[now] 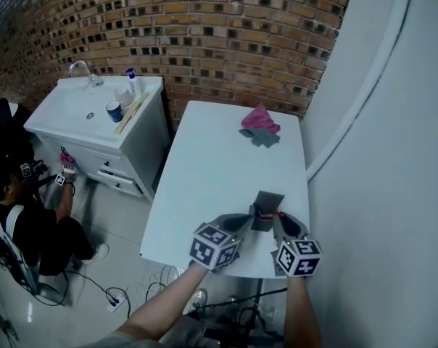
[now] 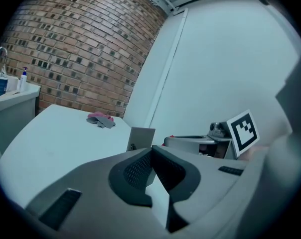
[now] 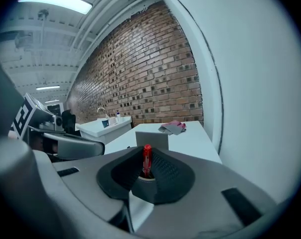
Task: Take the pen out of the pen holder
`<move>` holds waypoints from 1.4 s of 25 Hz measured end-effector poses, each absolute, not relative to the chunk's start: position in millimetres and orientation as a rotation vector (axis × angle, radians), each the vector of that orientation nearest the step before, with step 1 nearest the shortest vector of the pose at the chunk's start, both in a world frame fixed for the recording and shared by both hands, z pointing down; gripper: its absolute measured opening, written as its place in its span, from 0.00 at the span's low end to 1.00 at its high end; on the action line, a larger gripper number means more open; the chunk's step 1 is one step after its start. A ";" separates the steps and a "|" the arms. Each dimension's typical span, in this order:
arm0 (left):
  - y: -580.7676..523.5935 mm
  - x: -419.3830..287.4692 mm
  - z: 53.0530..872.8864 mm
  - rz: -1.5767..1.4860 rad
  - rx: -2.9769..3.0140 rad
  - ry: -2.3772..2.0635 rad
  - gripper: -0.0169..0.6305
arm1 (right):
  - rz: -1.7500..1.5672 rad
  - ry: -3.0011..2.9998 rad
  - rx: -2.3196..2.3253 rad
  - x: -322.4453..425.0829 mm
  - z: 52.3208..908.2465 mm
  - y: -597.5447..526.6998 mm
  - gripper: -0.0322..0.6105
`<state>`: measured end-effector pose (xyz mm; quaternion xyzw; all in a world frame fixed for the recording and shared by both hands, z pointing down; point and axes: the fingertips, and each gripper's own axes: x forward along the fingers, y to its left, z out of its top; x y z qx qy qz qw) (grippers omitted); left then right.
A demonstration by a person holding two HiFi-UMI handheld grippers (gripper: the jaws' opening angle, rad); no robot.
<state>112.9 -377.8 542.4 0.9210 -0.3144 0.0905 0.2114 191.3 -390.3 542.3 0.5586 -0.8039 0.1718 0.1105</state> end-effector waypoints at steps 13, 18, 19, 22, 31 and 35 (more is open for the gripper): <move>-364.1 91.9 484.2 0.151 2.615 -0.903 0.03 | 0.394 -2.510 1.707 183.3 457.7 -353.9 0.14; -359.1 84.7 454.1 0.122 2.668 -0.930 0.03 | 0.340 -2.566 1.732 176.7 430.9 -340.0 0.14; -357.7 83.8 449.0 0.116 2.679 -0.933 0.03 | 0.326 -2.575 1.734 174.7 426.5 -338.3 0.14; -352.7 81.7 431.5 0.093 2.714 -0.935 0.03 | 0.273 -2.596 1.741 169.2 410.3 -335.6 0.14; -344.1 75.9 397.1 0.052 2.798 -0.930 0.03 | 0.144 -2.662 1.713 148.1 372.6 -326.5 0.14; -342.7 75.8 393.8 0.058 2.806 -0.927 0.03 | 0.132 -2.681 1.697 145.6 368.6 -325.7 0.14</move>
